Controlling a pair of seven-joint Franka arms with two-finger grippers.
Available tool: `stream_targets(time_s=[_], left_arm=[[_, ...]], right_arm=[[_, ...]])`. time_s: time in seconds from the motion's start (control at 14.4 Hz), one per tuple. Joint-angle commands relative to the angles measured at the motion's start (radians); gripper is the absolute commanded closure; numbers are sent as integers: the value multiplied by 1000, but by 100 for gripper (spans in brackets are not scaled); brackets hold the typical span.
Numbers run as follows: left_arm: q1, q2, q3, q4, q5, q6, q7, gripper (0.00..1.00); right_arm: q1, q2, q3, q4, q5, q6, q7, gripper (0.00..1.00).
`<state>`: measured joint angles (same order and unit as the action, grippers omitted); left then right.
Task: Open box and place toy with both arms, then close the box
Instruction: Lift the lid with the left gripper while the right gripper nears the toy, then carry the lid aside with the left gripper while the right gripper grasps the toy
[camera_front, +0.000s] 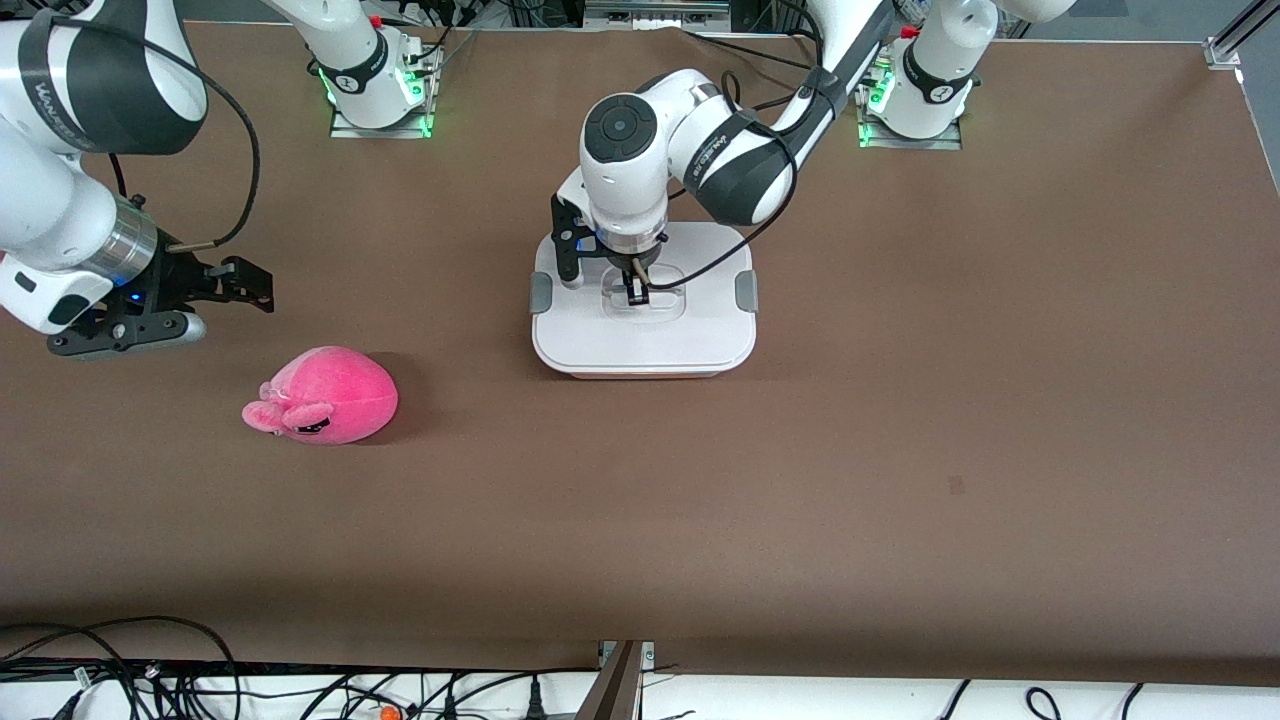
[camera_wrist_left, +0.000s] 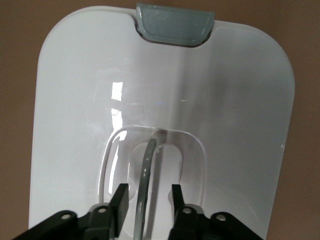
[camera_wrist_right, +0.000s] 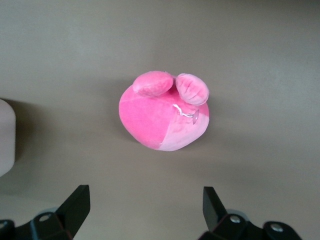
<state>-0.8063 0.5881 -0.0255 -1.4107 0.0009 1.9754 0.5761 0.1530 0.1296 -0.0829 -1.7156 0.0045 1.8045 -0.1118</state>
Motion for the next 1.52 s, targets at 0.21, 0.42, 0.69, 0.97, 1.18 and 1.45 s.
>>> stream_targets(time_s=[0.21,0.42,0.69,0.97,1.18,1.45], left_arm=[[7,-11,4,18,18,-27,18,100],[7,-25,4,18,16,-29,16,100],[7,-62,2,19,16,-79,14,100],[56,-102,4,19,13,-124,13,100],[195,-126,4,24,5,-124,21,100],[453,-172,-7,22,8,-124,68,100]], right_arm=[[-7,-13,-1,-9,6,16,-25,0],[-7,-44,-14,28,8,-23,-35,0],[-7,-56,-21,128,15,-190,-32,0],[-7,-2,-26,64,17,-90,-34,0],[-7,34,-26,-48,15,67,-35,0],[-7,146,-25,-68,20,185,-77,0]])
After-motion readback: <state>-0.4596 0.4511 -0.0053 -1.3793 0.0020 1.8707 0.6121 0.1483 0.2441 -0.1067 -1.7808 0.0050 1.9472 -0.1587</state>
